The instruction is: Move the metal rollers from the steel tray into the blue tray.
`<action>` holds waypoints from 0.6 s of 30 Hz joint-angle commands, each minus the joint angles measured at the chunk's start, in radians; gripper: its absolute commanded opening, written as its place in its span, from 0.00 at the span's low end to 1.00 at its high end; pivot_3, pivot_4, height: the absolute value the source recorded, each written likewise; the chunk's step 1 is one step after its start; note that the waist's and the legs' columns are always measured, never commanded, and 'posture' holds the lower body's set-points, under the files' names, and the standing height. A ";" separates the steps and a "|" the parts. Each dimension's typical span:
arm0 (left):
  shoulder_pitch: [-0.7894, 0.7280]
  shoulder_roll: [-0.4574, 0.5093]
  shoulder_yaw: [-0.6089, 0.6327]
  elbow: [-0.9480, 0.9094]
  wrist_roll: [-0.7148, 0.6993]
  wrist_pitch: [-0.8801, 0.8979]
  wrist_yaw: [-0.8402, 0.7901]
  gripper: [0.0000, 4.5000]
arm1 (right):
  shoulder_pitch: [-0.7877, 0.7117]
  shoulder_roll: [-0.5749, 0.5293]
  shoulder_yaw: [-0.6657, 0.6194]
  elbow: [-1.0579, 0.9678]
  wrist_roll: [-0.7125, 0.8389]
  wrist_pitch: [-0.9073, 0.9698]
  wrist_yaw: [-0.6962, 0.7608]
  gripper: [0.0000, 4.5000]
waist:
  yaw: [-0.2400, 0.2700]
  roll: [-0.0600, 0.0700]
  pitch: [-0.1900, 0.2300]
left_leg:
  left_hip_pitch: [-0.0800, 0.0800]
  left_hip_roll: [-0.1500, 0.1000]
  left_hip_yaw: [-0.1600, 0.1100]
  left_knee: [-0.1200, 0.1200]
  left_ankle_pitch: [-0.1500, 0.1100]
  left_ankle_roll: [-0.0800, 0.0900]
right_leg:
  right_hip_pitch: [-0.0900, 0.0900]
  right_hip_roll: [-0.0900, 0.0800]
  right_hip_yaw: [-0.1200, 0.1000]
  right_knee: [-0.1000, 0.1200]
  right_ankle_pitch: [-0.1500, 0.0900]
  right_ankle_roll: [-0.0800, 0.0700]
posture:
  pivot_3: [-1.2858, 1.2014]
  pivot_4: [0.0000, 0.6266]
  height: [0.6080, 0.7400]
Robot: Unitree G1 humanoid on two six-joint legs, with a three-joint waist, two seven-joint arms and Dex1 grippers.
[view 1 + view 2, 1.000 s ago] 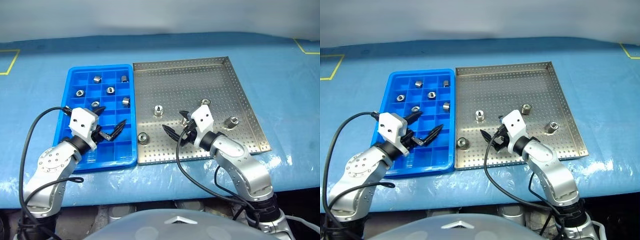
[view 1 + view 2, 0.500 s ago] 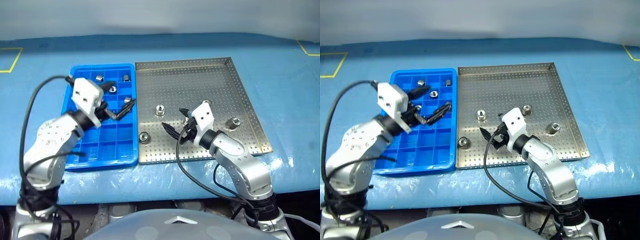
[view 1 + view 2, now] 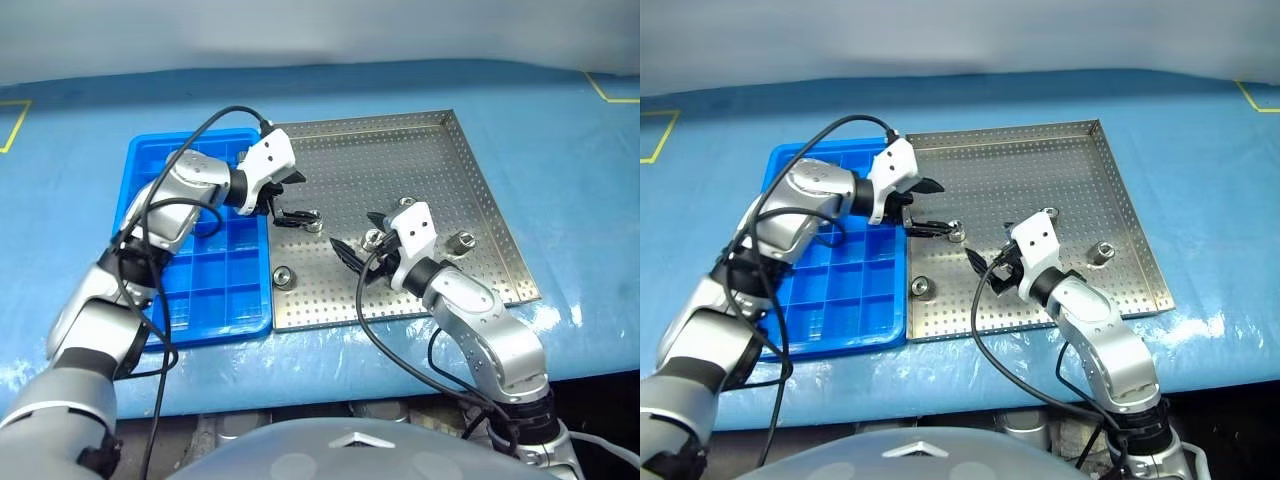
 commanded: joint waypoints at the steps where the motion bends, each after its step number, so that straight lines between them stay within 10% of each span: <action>1: -0.056 -0.026 -0.048 0.095 0.088 -0.082 -0.046 1.00 | 0.017 0.012 -0.011 -0.048 0.005 -0.015 -0.017 1.00 | -0.009 0.000 0.000 | 0.000 0.000 0.000 0.000 0.000 0.000 | 0.000 0.000 0.000 0.000 0.000 0.000 | 0.45 0.24 1.00; 10: -0.108 -0.099 -0.116 0.269 0.241 -0.199 -0.098 1.00 | 0.045 0.042 0.006 -0.055 -0.005 -0.036 -0.042 1.00 | -0.044 0.000 0.000 | 0.000 0.000 0.000 0.001 -0.001 0.001 | 0.000 0.000 0.001 0.000 0.000 0.000 | 0.43 0.24 1.00; 18: -0.128 -0.116 -0.100 0.321 0.323 -0.258 -0.102 0.50 | 0.052 0.050 0.006 -0.053 -0.010 -0.051 -0.054 1.00 | -0.066 0.000 0.000 | 0.000 0.000 0.000 0.001 -0.001 0.002 | 0.000 0.000 0.001 0.001 0.000 0.000 | 0.43 0.24 1.00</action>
